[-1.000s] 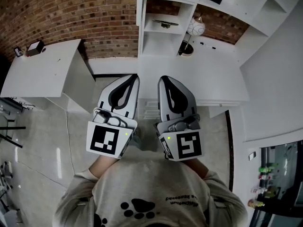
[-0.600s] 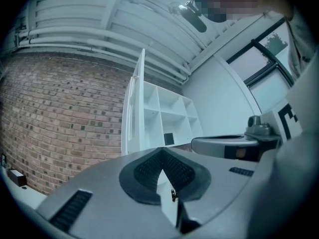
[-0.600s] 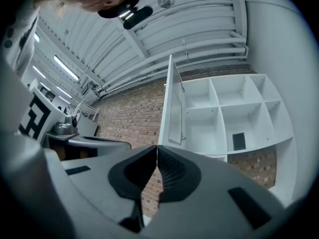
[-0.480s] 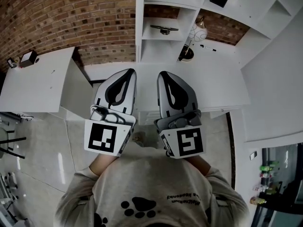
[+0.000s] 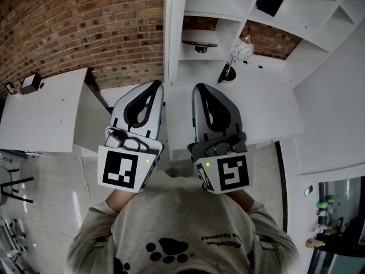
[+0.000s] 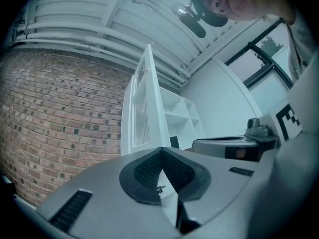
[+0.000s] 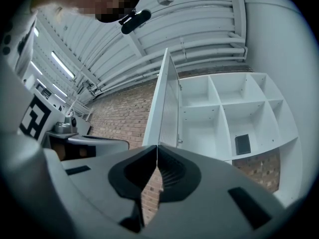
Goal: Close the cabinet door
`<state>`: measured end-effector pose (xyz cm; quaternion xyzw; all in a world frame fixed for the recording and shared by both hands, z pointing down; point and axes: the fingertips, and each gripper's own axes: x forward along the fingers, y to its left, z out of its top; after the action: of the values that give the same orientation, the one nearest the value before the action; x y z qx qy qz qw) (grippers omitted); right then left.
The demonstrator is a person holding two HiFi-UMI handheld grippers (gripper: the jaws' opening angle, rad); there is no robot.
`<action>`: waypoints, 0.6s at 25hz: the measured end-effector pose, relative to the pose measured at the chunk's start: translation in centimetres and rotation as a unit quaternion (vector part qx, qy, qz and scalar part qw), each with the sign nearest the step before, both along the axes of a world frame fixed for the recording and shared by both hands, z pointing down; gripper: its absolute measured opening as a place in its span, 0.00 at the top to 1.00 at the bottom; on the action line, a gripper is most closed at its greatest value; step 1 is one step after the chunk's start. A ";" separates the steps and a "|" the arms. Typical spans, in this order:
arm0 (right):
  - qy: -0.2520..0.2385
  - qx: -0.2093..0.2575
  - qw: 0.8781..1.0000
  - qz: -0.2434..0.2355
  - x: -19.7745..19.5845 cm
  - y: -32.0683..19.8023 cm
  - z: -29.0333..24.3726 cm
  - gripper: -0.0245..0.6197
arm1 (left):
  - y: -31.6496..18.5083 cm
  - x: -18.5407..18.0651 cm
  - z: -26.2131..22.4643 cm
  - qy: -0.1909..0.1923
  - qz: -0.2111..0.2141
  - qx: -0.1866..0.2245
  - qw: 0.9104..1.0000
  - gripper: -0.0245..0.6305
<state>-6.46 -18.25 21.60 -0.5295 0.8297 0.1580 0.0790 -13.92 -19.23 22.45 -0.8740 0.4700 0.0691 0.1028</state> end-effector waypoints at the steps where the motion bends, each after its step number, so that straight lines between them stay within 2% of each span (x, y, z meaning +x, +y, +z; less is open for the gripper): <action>1: 0.001 0.001 1.000 0.001 -0.1 -0.3 -0.1 0.93 | -0.3 -0.1 -0.1 0.000 0.000 0.001 1.000 0.95; 15: 0.000 0.012 1.000 -0.012 -0.4 -1.9 -3.1 0.93 | -2.1 -1.6 -3.3 0.007 -0.014 0.019 1.000 0.95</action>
<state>-6.88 -20.18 18.47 -0.5185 0.8340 0.1669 0.0877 -15.50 -21.30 19.13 -0.8649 0.4811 0.0828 0.1166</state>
